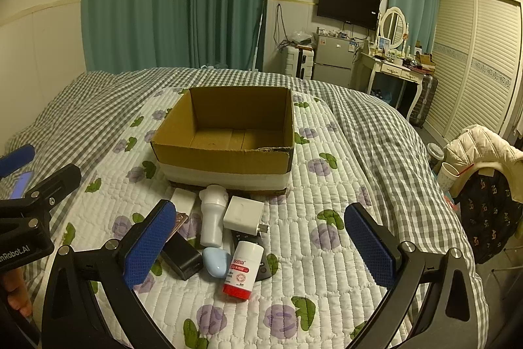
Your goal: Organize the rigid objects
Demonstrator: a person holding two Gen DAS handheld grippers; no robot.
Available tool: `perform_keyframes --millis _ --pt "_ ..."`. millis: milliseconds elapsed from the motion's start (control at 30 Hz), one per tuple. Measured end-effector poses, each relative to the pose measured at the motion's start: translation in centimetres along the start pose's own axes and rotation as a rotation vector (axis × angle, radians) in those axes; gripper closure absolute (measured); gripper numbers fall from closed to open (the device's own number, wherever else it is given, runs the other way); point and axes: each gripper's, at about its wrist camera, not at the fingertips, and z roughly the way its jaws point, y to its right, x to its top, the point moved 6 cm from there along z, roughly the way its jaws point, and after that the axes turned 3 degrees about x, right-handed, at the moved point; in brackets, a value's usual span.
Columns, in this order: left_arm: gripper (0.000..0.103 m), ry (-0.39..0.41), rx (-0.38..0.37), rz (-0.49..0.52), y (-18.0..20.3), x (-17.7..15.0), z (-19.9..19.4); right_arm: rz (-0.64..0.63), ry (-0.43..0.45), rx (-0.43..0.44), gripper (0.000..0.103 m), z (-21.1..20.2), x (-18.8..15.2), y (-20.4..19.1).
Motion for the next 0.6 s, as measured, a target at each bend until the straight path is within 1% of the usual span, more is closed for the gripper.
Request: perform_keyframes --millis 600 --pt "0.000 -0.012 -0.001 -0.002 0.55 -0.22 0.24 -0.013 -0.011 0.005 0.000 0.07 -0.20 -0.27"
